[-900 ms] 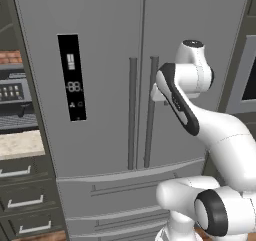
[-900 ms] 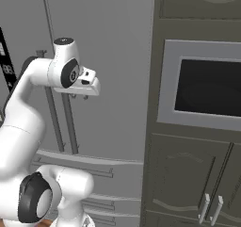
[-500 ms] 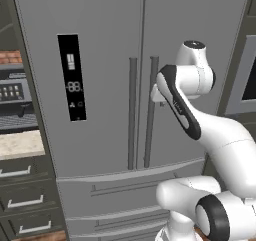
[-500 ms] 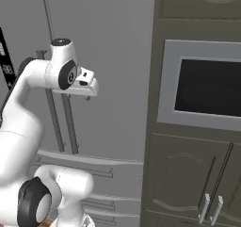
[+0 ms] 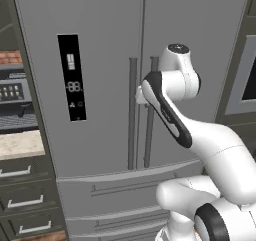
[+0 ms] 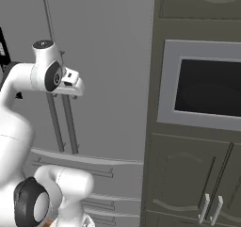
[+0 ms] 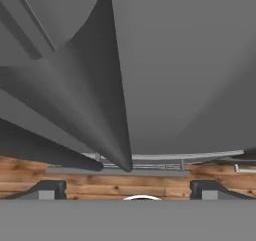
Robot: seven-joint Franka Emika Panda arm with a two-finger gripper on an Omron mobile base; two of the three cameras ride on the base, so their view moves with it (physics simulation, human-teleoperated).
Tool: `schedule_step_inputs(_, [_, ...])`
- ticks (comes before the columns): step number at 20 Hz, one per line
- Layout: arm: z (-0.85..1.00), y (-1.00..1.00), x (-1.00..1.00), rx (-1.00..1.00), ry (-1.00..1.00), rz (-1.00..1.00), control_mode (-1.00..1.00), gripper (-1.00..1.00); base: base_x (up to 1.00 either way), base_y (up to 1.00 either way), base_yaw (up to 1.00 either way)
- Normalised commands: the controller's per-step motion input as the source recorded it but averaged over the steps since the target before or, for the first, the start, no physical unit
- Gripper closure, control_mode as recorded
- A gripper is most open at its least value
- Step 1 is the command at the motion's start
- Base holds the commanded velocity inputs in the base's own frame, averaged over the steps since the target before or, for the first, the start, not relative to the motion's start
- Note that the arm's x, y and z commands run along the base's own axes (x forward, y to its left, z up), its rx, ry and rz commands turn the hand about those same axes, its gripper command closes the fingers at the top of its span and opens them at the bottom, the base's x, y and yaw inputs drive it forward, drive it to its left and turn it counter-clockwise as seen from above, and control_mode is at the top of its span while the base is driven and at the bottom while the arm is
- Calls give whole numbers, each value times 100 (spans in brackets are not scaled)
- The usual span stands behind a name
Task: Take the lemon wedge from the fridge and place it on the plate with fish on the dining counter.
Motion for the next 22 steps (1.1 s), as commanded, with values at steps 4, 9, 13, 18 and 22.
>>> schedule_step_inputs(4, [-11, 3, -13, 0, 1, 0, 100, -100, -30, 7, 0])
schedule_step_inputs(9, [0, 0, 0, 0, 0, 0, 100, -100, -47, 6, 0])
schedule_step_inputs(13, [0, 0, 0, 0, 0, 0, 100, -100, -25, 2, 0])
schedule_step_inputs(18, [0, 0, 0, 0, 0, 0, 100, -100, -35, 4, 0])
schedule_step_inputs(22, [0, 0, 0, 0, 0, 0, 100, -100, -54, 11, 0])
